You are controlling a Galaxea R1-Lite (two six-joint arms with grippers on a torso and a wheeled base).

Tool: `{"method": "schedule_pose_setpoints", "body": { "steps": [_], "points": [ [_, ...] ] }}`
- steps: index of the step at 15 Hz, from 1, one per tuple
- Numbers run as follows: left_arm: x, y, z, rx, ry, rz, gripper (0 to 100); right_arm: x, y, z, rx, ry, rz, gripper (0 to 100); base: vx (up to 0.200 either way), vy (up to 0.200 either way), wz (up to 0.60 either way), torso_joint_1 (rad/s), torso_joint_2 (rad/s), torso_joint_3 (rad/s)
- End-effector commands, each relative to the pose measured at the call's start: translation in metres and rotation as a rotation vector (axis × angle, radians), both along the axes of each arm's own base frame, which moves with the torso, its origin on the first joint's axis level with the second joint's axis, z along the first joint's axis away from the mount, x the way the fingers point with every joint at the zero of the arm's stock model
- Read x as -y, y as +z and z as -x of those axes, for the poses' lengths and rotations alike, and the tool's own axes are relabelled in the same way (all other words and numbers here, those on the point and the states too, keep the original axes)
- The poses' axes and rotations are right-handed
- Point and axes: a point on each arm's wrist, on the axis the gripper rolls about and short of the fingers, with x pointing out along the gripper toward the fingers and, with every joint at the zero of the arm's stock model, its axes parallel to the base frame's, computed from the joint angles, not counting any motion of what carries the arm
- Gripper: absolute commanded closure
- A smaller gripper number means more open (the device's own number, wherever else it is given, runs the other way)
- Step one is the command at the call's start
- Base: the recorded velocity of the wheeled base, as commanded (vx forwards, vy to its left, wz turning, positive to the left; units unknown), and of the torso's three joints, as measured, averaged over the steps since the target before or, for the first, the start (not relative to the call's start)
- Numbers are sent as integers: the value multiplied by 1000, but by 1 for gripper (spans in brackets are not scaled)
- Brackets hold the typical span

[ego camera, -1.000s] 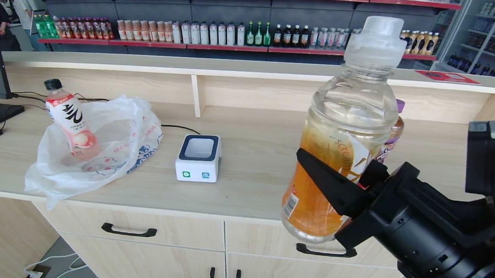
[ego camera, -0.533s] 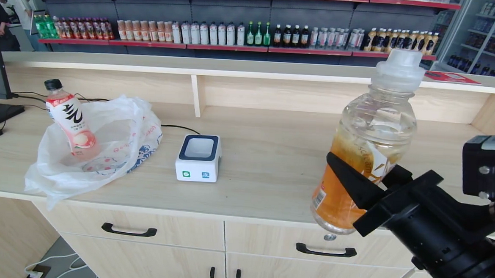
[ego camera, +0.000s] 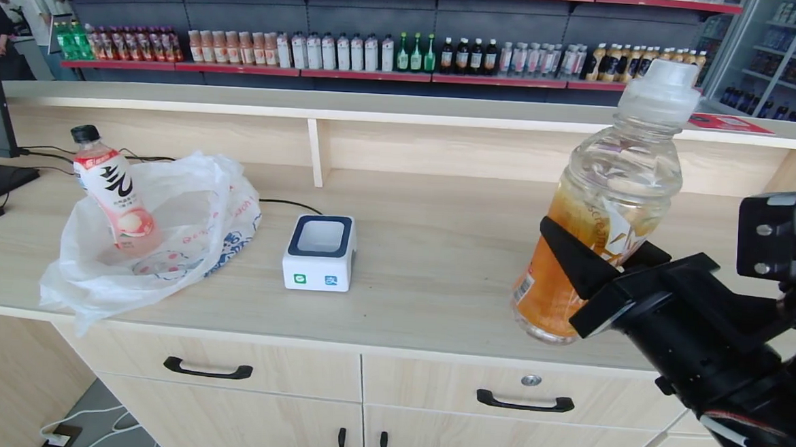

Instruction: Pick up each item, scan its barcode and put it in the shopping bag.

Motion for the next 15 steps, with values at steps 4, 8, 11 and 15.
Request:
{"method": "schedule_pose_setpoints", "body": {
  "steps": [4,8,11,15],
  "points": [
    [0,0,0,0,0,0,0,-4,-3,-4,-14,2,4,100,-50,0,0,5,3,-1],
    [0,0,0,0,0,0,0,-6,-4,-7,-15,3,1,100,0,50,0,3,2,1],
    [0,0,0,0,0,0,0,-9,-2,-9,-10,3,-4,100,0,200,0,-6,6,6],
    [0,0,0,0,0,2,0,-11,-2,-12,-10,3,-4,100,0,200,0,4,6,5]
  ]
}}
